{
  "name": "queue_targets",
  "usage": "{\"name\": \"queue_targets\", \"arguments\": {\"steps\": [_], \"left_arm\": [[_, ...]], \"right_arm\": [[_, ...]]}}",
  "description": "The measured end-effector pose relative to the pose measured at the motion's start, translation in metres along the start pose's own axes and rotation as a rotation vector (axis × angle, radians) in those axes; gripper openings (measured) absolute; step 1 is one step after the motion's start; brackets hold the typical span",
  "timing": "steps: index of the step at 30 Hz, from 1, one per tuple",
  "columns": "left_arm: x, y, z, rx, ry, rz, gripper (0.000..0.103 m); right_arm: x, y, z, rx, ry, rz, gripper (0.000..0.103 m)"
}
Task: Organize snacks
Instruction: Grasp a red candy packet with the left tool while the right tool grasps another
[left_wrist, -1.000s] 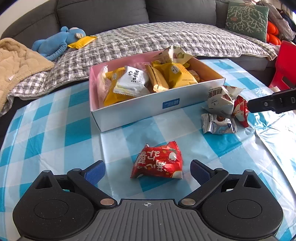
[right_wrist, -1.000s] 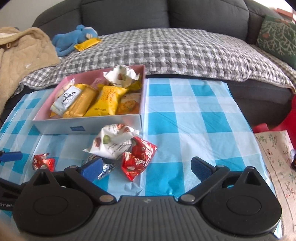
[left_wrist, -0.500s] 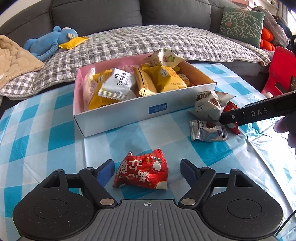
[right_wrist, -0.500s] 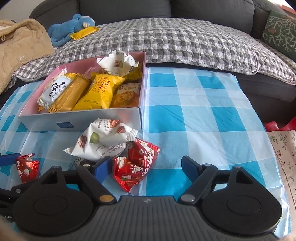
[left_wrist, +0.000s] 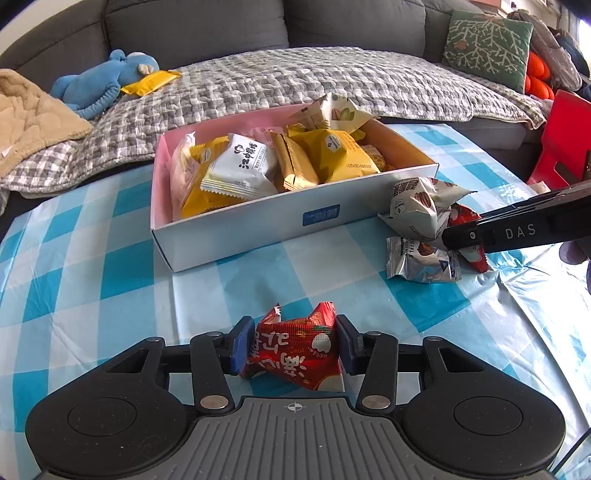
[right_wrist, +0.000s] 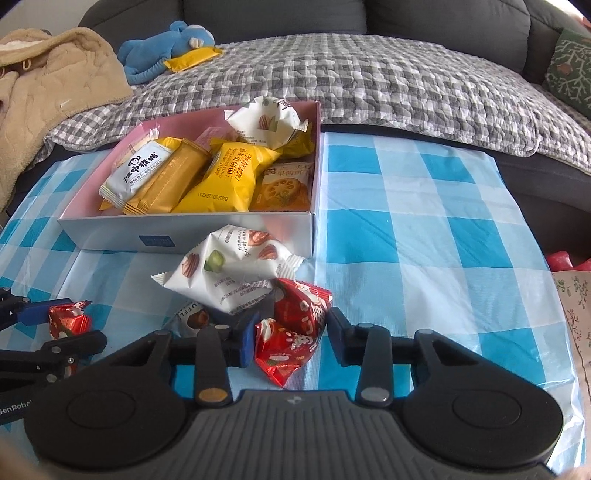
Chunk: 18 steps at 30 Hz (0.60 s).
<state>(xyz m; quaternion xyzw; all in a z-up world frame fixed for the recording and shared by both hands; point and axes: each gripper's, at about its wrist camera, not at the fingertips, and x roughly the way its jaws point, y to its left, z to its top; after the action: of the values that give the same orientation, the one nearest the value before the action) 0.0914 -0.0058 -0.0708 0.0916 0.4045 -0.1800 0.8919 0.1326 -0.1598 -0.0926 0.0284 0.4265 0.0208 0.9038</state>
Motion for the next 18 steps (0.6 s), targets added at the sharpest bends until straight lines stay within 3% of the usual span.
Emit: {"name": "queue_targets", "arguments": {"steps": [3,18], "left_arm": [[-0.001,0.002,0.001,-0.023,0.005,0.000,0.041],[-0.014,0.007,0.007,-0.075,0.000,-0.030,0.037]], "right_arm": [[-0.002,-0.002,0.001,0.019,0.007,0.008,0.026],[-0.028,-0.007,-0.004,0.089,0.011,0.045,0.026]]}}
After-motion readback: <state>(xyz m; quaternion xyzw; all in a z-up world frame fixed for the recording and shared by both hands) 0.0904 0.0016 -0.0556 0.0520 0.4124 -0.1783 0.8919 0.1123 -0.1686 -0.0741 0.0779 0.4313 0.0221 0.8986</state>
